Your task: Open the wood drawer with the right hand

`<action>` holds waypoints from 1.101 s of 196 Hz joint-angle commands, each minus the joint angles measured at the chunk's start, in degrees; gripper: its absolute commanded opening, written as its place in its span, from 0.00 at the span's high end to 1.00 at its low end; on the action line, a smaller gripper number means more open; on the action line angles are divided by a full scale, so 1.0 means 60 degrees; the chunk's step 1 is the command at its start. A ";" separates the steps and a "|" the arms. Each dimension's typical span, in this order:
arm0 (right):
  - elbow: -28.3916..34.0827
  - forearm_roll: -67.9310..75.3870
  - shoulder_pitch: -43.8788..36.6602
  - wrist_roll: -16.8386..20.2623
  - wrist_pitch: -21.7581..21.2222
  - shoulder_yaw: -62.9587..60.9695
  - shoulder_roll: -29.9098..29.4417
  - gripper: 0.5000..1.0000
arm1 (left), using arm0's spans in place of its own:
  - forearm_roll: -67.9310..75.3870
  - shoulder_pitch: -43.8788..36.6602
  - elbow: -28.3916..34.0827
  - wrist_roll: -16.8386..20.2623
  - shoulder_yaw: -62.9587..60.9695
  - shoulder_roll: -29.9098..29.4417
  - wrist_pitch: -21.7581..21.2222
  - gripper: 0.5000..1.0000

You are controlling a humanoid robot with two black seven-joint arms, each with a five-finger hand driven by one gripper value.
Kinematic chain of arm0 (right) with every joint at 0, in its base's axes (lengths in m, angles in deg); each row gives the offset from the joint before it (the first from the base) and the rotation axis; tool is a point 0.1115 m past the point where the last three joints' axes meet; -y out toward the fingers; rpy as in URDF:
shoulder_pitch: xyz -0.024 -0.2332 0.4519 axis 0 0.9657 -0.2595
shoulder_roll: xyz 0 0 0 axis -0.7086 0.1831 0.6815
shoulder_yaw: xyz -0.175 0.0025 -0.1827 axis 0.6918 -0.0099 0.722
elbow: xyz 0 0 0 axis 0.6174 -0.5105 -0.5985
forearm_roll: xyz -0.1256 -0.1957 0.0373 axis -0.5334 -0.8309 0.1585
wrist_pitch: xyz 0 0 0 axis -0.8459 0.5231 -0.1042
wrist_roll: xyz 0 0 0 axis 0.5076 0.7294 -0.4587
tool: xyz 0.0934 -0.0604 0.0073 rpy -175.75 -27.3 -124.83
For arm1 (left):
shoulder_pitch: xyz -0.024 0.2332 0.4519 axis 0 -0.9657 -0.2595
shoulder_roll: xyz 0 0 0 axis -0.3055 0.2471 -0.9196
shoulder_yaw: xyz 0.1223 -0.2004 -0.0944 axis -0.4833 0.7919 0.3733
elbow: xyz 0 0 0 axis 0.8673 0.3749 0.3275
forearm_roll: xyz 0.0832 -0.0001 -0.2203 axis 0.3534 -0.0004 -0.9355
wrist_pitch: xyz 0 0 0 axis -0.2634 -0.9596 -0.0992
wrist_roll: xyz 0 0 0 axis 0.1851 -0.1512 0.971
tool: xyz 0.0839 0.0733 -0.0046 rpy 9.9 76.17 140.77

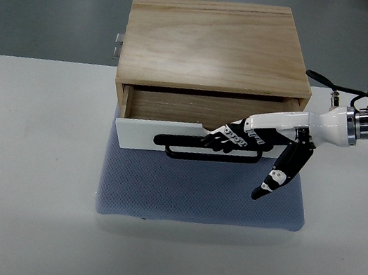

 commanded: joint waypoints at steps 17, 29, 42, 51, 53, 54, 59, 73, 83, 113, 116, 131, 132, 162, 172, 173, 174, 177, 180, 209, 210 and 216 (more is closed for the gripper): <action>0.0000 0.0279 -0.0033 0.0080 -0.0234 -0.0385 0.0359 0.11 | 0.0000 0.0000 -0.0009 -0.0001 0.0000 0.0000 -0.0012 0.00; 0.0000 0.0397 -0.0107 0.0241 -0.0234 -0.0487 0.0491 0.11 | 0.0000 0.0000 -0.0009 -0.0001 0.0000 0.0000 0.0002 0.00; -0.0015 0.0631 -0.0209 0.0373 -0.0234 -0.0648 0.0711 0.11 | 0.0000 0.0000 0.0006 -0.0001 0.0000 0.0000 0.0002 0.00; -0.0030 0.0894 -0.0253 0.0388 -0.0234 -0.0882 0.0930 0.11 | 0.0000 0.0000 -0.0009 -0.0001 0.0000 0.0000 0.0002 0.00; -0.0030 0.0953 -0.0253 0.0388 -0.0234 -0.0941 0.0974 0.11 | 0.0000 0.0000 -0.0009 -0.0001 0.0000 0.0000 0.0002 0.00; -0.0030 0.0954 -0.0253 0.0388 -0.0234 -0.0941 0.0974 0.11 | 0.0000 0.0000 -0.0009 -0.0001 0.0000 0.0000 0.0002 0.00; -0.0030 0.1071 -0.0253 0.0388 -0.0234 -0.1059 0.1077 0.11 | 0.0000 0.0000 0.0006 -0.0001 0.0000 0.0000 0.0002 0.00; -0.0132 0.1437 -0.0239 0.0388 -0.0234 -0.1585 0.1384 0.11 | 0.0000 0.0000 0.0006 -0.0001 0.0000 0.0000 0.0002 0.00; -0.0205 0.1657 -0.0224 0.0373 -0.0234 -0.1908 0.1560 0.11 | 0.0000 0.0000 -0.0009 -0.0001 0.0000 0.0000 0.0002 0.00; -0.0952 0.2902 -0.0194 0.0373 -0.0234 -0.2670 0.2102 0.11 | 0.0000 0.0000 -0.0009 -0.0001 0.0000 0.0000 0.0002 0.00; -0.1026 0.3019 -0.0194 0.0373 -0.0234 -0.2684 0.2132 0.11 | 0.0000 0.0000 -0.0009 -0.0001 0.0000 0.0000 0.0002 0.00; -0.1524 0.3839 -0.0194 0.0373 -0.0234 -0.2743 0.2220 0.11 | 0.0000 0.0000 0.0006 -0.0001 0.0000 0.0000 0.0002 0.00; -0.1596 0.3941 -0.0180 0.0373 -0.0234 -0.2743 0.2234 0.11 | 0.0000 0.0000 -0.0009 -0.0001 0.0000 0.0000 0.0002 0.00; -0.3106 0.5700 0.0186 0.0358 -0.0234 -0.2714 0.2205 0.11 | 0.0000 0.0000 0.0006 -0.0001 0.0000 0.0000 0.0002 0.00; -0.3880 0.6299 0.0435 0.0358 -0.0234 -0.2728 0.2030 0.11 | 0.0000 0.0000 0.0006 -0.0001 0.0000 0.0000 0.0002 0.00; -0.3882 0.6300 0.0435 0.0358 -0.0234 -0.2728 0.2029 0.11 | 0.0000 0.0000 0.0006 -0.0001 0.0000 0.0000 0.0002 0.00; -0.4042 0.6431 0.0479 0.0358 -0.0234 -0.2728 0.1971 0.11 | 0.0000 0.0000 -0.0009 -0.0001 0.0000 0.0000 0.0002 0.00; -0.4204 0.6549 0.0523 0.0373 -0.0234 -0.2728 0.1897 0.11 | 0.0000 0.0000 -0.0009 -0.0001 0.0000 0.0000 0.0002 0.00; -0.4525 0.6768 0.0611 0.0373 -0.0234 -0.2743 0.1737 0.11 | 0.0000 0.0000 0.0006 -0.0001 0.0000 0.0000 0.0002 0.00; -0.6636 0.7985 0.1431 0.0373 -0.0234 -0.2963 0.0623 0.11 | 0.0000 0.0000 0.0006 -0.0001 0.0000 0.0000 0.0002 0.00; -0.6810 0.8072 0.1533 0.0373 -0.0234 -0.3035 0.0507 0.11 | 0.0000 0.0000 -0.0009 -0.0001 0.0000 0.0000 0.0002 0.00; -0.7250 0.8394 0.1840 0.0373 -0.0234 -0.3313 0.0185 0.11 | 0.0000 0.0000 -0.0009 -0.0001 0.0000 0.0000 0.0002 0.00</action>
